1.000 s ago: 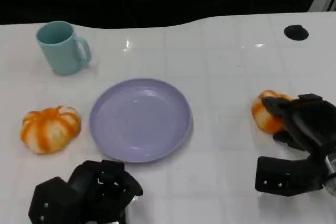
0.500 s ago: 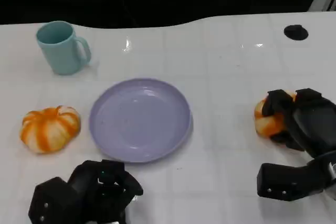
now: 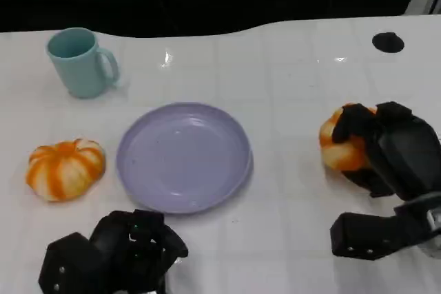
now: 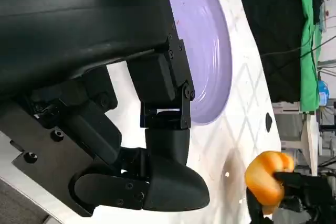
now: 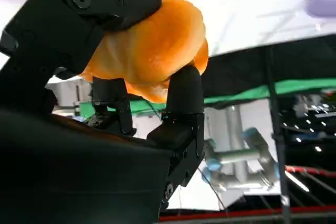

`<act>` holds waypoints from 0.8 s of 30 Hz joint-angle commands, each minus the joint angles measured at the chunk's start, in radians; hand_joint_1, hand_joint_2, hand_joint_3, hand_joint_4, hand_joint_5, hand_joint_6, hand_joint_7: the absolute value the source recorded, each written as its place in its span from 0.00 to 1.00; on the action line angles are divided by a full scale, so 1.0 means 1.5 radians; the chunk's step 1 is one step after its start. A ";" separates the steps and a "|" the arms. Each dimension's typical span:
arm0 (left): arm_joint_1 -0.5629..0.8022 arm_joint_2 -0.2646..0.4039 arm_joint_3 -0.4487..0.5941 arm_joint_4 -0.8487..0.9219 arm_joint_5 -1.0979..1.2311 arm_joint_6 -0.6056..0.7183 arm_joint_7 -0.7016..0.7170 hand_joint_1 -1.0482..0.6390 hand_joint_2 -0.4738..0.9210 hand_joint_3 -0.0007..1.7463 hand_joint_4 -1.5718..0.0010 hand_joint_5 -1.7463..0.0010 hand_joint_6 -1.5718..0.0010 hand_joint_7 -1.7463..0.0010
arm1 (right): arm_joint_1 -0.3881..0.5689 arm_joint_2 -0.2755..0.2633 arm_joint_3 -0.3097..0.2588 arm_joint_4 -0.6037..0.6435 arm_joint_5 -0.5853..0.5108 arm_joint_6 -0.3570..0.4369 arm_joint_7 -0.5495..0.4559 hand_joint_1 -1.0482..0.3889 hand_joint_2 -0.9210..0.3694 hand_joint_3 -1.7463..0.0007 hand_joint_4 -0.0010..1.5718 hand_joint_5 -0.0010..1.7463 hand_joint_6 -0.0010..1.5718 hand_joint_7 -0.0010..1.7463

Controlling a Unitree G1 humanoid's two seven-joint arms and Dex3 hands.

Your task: Grasp the bread from the table and place it into the plate.

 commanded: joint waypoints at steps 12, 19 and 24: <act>0.004 0.001 0.002 -0.008 -0.001 0.005 0.006 0.00 0.71 0.41 0.02 0.35 0.11 0.57 | 0.015 0.025 -0.021 -0.208 0.050 -0.053 0.098 0.61 0.54 0.12 0.66 1.00 0.50 1.00; 0.005 -0.001 0.000 -0.003 0.006 -0.004 0.010 0.00 0.71 0.42 0.01 0.35 0.11 0.57 | 0.014 0.086 -0.020 -0.261 0.091 -0.055 0.223 0.62 0.55 0.12 0.65 1.00 0.52 0.94; 0.006 -0.002 -0.002 -0.005 0.008 -0.002 0.012 0.00 0.71 0.42 0.01 0.35 0.11 0.57 | 0.009 0.120 -0.019 -0.249 0.100 -0.060 0.262 0.63 0.57 0.14 0.64 1.00 0.53 0.93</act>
